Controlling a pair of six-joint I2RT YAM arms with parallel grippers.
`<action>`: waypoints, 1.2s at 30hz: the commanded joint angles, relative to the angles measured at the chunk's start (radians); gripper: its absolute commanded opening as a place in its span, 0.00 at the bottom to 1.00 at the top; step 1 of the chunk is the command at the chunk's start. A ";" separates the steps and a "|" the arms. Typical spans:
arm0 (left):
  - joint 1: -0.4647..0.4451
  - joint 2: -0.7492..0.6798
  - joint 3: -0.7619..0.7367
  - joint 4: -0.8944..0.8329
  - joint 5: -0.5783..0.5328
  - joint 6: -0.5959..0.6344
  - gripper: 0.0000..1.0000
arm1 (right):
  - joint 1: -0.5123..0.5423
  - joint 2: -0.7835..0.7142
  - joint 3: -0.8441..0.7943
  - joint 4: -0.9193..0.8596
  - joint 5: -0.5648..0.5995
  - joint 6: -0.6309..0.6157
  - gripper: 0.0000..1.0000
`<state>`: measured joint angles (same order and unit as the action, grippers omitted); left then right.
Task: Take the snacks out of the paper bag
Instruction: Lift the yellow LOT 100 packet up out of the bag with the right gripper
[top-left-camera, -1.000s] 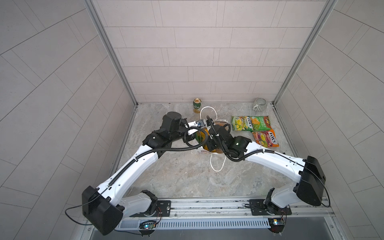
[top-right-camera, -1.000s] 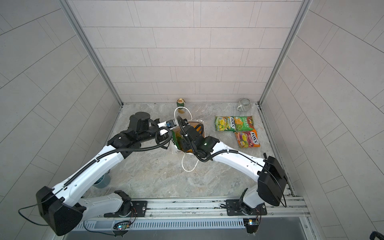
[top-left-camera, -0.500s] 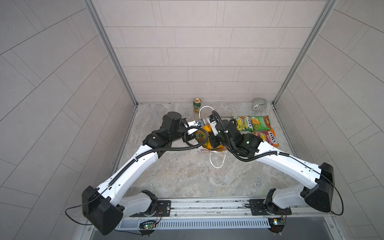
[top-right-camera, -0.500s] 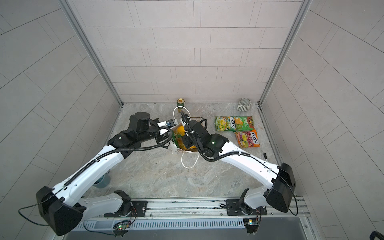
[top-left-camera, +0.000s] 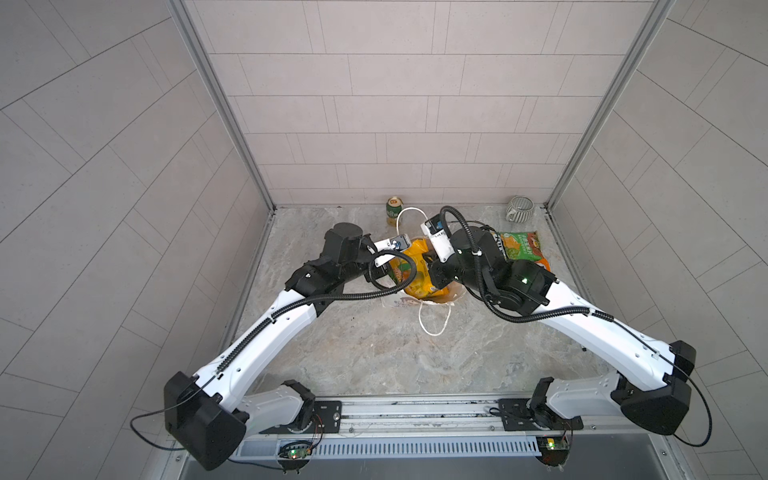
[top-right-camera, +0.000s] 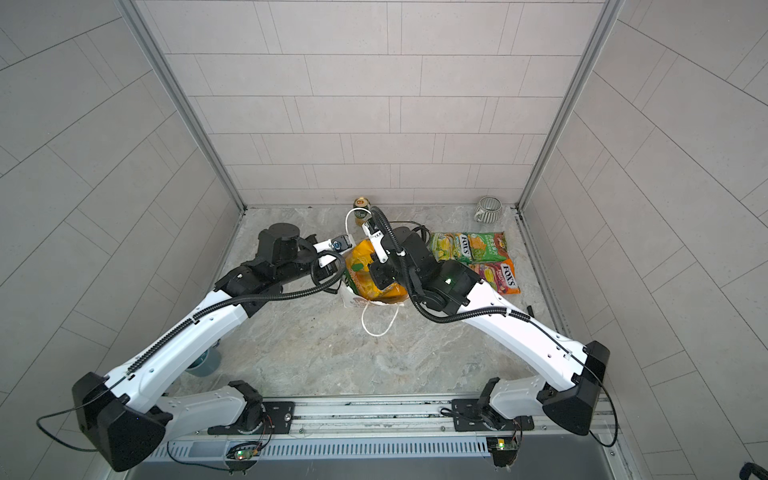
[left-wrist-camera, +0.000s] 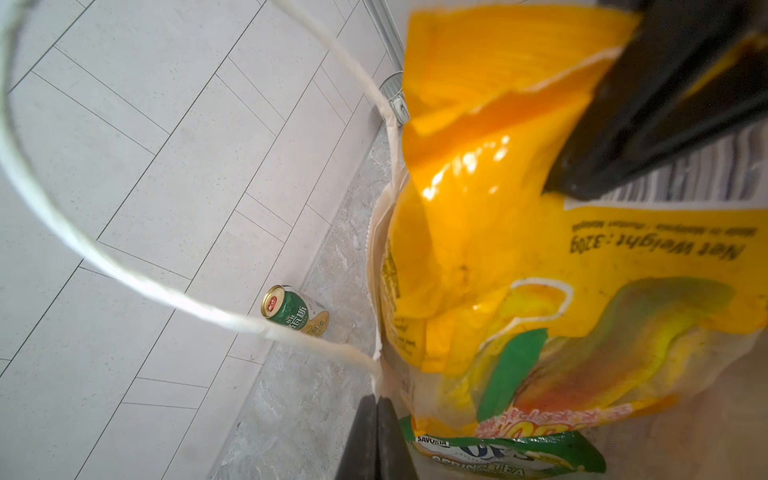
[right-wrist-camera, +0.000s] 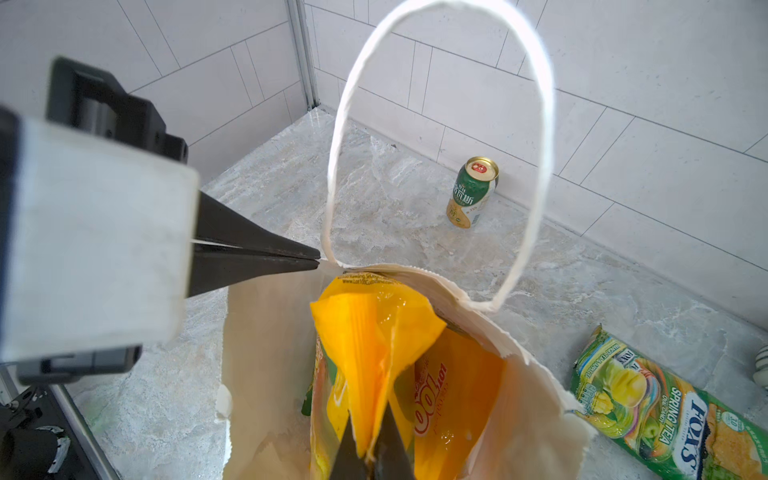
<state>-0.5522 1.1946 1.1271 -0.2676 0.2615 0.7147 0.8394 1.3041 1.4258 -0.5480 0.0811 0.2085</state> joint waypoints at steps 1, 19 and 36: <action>0.003 -0.010 -0.012 0.036 -0.012 -0.013 0.00 | -0.011 -0.051 0.056 0.048 -0.009 -0.025 0.00; 0.034 0.021 -0.004 0.065 -0.074 -0.049 0.00 | -0.059 -0.091 0.320 -0.087 0.042 -0.053 0.00; 0.035 -0.010 -0.041 0.083 -0.032 -0.012 0.00 | -0.099 -0.226 0.371 -0.173 0.353 -0.114 0.00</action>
<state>-0.5232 1.2163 1.1038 -0.2089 0.2066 0.6857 0.7582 1.1145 1.7966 -0.7868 0.3138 0.1131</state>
